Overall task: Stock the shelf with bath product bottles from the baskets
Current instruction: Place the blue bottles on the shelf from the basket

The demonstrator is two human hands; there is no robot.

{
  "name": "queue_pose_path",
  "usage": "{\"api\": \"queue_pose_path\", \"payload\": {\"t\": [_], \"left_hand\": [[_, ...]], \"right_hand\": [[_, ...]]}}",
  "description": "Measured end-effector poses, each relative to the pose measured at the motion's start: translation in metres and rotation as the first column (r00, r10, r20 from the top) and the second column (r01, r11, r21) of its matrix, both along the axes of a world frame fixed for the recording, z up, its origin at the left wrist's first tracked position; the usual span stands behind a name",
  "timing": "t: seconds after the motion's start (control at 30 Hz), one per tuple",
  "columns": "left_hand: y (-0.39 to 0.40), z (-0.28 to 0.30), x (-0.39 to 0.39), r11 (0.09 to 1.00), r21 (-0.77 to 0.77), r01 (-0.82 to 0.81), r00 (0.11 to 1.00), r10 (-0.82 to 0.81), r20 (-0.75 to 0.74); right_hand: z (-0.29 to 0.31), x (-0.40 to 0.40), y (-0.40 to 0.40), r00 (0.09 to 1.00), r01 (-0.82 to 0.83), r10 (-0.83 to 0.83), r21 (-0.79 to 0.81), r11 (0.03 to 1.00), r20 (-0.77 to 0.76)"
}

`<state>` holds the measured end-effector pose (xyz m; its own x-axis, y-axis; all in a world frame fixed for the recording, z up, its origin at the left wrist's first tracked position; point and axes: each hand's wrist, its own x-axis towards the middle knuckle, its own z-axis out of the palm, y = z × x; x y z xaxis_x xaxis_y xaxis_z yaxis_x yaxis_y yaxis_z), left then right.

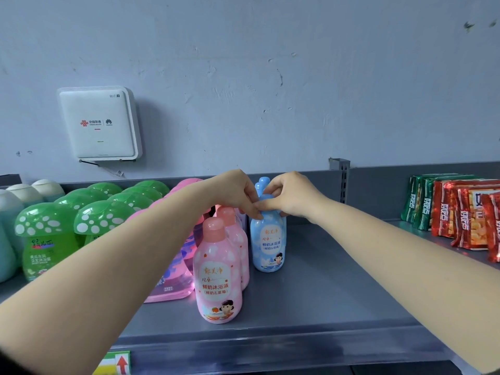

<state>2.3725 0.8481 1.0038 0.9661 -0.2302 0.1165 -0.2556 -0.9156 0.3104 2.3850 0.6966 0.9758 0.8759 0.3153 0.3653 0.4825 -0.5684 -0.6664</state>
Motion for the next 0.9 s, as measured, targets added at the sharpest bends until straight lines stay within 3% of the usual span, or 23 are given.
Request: {"api": "queue_pose_path", "payload": {"t": [0.17,0.57,0.63,0.8,0.9], "left_hand": [[-0.001,0.002,-0.001,1.0,-0.005,0.008,1.0,-0.008,-0.021],[-0.004,0.006,-0.01,1.0,0.019,-0.003,0.999,0.004,-0.041],[-0.003,0.01,-0.014,0.999,-0.03,-0.015,1.0,0.015,0.007],[-0.001,0.022,-0.036,0.997,-0.066,-0.03,0.955,0.048,0.292],[-0.004,0.027,-0.055,0.997,-0.081,-0.001,0.925,0.032,0.378]], "right_hand": [[0.003,-0.006,-0.004,0.996,-0.034,0.035,0.021,0.999,-0.079],[-0.001,-0.01,-0.005,1.0,0.013,-0.012,-0.077,0.997,0.013],[0.003,-0.014,-0.009,0.999,0.035,-0.034,-0.055,0.998,0.018],[0.019,-0.03,-0.023,0.992,0.077,-0.086,0.094,0.993,0.092],[0.023,-0.048,-0.032,0.972,0.146,-0.156,0.069,0.987,0.176]]}}
